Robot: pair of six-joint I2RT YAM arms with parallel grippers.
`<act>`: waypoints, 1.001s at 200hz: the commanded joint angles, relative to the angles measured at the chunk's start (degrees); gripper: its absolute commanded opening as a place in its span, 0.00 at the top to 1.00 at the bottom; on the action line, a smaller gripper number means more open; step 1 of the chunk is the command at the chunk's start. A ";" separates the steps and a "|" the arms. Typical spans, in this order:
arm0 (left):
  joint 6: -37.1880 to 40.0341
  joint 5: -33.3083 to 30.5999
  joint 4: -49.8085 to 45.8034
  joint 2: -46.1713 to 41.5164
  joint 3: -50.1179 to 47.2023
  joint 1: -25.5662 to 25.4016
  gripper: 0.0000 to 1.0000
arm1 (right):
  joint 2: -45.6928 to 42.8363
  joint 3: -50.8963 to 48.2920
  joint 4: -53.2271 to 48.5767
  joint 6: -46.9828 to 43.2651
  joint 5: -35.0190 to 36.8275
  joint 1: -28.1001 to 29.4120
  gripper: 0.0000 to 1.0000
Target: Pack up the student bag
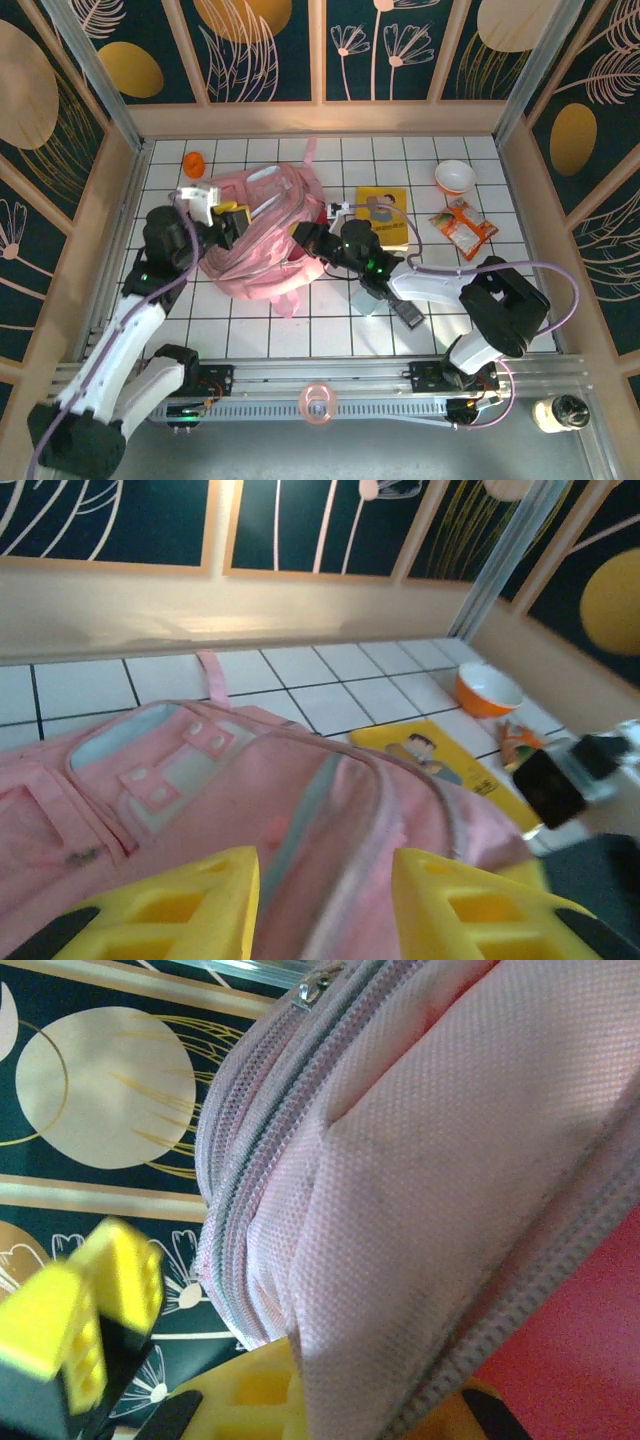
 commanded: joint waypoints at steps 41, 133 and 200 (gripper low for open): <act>-18.42 7.27 -18.54 -9.85 -2.88 0.07 0.62 | 1.27 4.95 2.65 -2.36 7.95 2.35 1.00; -21.19 13.83 -30.21 -6.25 -2.17 -0.89 0.64 | 4.29 9.17 0.85 -3.83 11.72 4.81 1.00; -21.53 11.55 -29.50 -0.73 -1.16 -5.36 0.64 | 5.70 11.08 0.17 -4.53 14.28 6.48 1.00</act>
